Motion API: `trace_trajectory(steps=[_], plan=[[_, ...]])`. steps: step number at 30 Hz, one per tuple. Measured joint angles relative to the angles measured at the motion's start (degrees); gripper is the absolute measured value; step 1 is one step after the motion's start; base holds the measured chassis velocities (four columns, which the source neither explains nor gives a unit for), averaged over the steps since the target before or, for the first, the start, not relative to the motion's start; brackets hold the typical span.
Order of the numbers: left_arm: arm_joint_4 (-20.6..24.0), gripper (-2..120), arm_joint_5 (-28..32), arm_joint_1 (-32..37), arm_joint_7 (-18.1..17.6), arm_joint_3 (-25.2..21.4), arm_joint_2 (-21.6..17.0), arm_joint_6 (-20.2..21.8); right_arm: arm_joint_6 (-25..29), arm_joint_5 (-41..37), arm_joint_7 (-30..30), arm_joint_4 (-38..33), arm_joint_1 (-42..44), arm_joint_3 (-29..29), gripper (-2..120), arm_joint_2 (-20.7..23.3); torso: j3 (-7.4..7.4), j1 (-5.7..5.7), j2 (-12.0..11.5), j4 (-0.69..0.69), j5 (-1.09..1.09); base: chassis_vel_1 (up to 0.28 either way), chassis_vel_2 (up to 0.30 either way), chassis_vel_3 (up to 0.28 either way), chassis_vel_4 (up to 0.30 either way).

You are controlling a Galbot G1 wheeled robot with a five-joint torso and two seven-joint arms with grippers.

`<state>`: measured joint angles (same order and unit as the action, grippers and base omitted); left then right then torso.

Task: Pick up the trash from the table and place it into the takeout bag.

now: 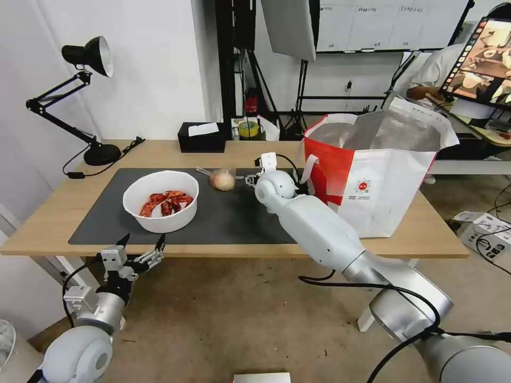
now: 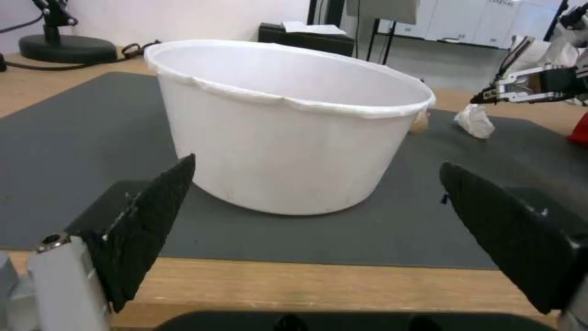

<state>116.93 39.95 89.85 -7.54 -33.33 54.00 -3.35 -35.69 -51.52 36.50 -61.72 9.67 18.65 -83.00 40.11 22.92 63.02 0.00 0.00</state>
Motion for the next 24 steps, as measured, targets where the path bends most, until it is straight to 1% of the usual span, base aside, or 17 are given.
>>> trace_trajectory(steps=[11, 17, 24], plan=[[-0.1, 100, -0.1, -0.1, 0.1, 0.0, 0.4, 0.0, 0.6, 1.4, -3.5, 3.4, -0.9, -0.2, 100, -1.2, 0.0, 0.0, 0.0, 0.0, 0.0, 0.0, 0.0, 0.0, 0.0], [-0.2, 100, -0.1, -0.2, 0.1, 0.2, 0.3, 0.0, 2.2, 3.8, -8.1, 5.3, -0.9, -0.5, 100, -1.4, 0.0, 0.0, 0.0, 0.0, 0.0, 0.0, 0.0, 0.0, 0.0], [-0.3, 100, -0.1, -0.2, 0.1, 0.3, 0.3, 0.0, 3.3, 5.7, -11.2, 7.9, -0.9, -1.5, 100, -2.2, 0.0, 0.0, 0.0, 0.0, 0.0, 0.0, 0.0, 0.0, 0.0]])
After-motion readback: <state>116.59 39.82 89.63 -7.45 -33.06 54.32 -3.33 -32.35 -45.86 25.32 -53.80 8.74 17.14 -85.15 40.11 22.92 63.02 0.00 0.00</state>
